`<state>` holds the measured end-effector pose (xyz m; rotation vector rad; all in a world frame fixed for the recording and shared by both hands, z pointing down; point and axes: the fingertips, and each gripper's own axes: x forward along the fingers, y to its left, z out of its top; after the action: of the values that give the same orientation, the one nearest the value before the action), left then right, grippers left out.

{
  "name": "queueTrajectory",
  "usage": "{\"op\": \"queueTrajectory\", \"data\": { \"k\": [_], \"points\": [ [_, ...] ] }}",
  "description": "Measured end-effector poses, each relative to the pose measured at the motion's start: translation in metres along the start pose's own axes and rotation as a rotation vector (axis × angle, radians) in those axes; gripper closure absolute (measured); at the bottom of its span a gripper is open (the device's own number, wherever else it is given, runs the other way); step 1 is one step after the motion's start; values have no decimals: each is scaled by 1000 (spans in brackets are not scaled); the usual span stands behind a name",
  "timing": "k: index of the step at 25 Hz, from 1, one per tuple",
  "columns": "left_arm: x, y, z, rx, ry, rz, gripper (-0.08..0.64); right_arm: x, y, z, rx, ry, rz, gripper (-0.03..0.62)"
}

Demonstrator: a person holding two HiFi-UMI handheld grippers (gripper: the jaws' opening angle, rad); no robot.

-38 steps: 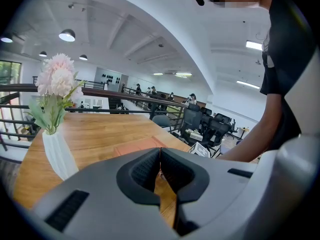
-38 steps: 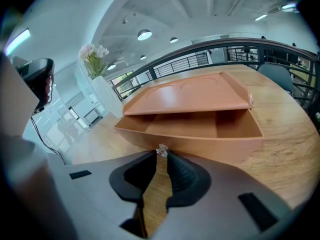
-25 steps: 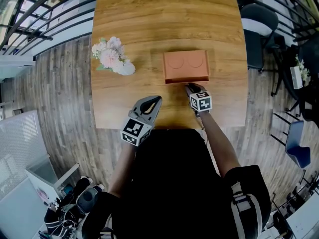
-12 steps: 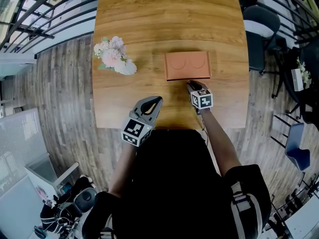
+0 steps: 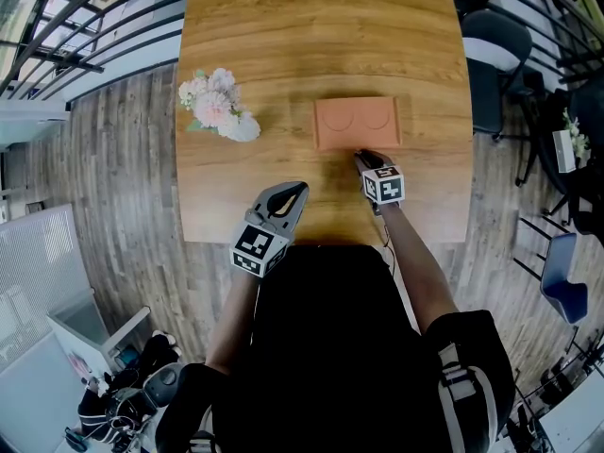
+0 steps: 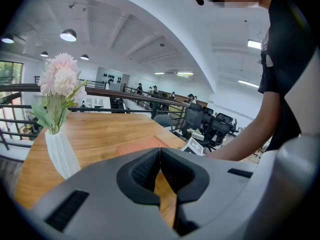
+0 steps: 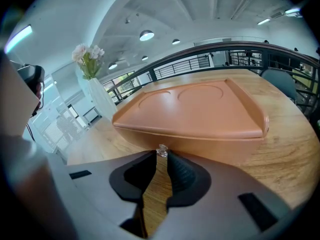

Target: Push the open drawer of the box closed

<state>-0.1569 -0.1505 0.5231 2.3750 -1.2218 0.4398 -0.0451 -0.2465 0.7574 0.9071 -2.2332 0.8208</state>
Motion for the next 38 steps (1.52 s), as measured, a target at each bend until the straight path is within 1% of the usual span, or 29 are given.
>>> {"op": "queueTrajectory", "data": {
  "k": [10,18,24,28,31,38],
  "points": [
    [0,-1,1,4,-4,-9,537,-1,0,2,9,-30,32,506],
    [-2,0,-1,3,-5,-3,537,-2,1,0,23,-38,24,506],
    [-3,-8,-1,7,-17,-6,537,-10,2,-11,23,-31,23,510],
    [-3,-16,0,8,-19,-16,537,-19,6,-15,7,-30,38,514],
    [-2,-21,0,10,-24,-23,537,-28,11,-16,-24,-39,57,524],
    [-2,-37,-1,13,-35,-42,537,-55,16,-14,-80,-70,47,575]
  ]
}}
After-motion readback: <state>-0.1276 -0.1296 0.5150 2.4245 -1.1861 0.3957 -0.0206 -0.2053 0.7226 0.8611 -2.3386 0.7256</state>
